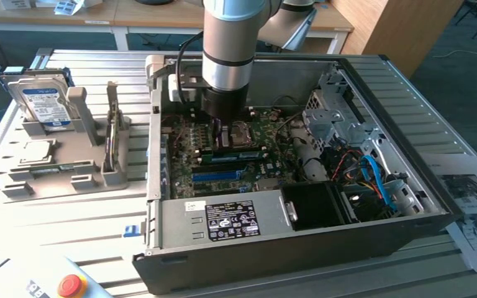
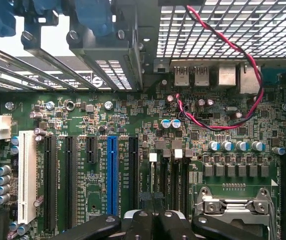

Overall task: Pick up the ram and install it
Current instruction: 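Press down the ram until it locks into place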

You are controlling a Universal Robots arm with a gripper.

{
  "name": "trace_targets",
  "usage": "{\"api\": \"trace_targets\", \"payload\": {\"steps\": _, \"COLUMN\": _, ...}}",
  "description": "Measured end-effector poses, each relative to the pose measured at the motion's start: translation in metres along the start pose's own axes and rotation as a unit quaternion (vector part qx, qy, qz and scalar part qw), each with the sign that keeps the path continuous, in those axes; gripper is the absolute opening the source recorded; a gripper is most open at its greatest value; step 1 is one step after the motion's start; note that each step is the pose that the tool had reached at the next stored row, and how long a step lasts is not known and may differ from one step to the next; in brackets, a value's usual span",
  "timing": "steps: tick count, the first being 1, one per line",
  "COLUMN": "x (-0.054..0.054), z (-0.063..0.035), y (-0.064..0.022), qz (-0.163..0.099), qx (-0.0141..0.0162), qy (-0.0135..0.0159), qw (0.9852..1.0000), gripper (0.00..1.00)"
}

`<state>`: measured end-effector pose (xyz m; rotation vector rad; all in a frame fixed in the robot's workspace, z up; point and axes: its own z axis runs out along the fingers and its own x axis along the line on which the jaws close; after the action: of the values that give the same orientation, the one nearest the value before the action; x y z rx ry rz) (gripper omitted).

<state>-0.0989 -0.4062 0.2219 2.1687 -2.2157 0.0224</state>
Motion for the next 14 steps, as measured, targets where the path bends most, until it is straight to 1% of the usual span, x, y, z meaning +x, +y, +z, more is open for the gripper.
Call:
{"api": "trace_targets", "payload": {"steps": 6, "x": 0.0, "z": -0.0006, "y": -0.0001, "qz": 0.0, "qx": 0.0004, "qy": -0.0004, "qw": 1.0, "gripper": 0.1}}
{"api": "trace_targets", "payload": {"steps": 8, "x": 0.0, "z": -0.0092, "y": 0.0001, "qz": 0.0, "qx": 0.0001, "qy": -0.0001, "qw": 1.0, "gripper": 0.1}}
{"api": "trace_targets", "payload": {"steps": 14, "x": 0.001, "z": -0.0212, "y": 0.0002, "qz": 0.0, "qx": 0.0001, "qy": -0.0001, "qw": 1.0, "gripper": 0.1}}
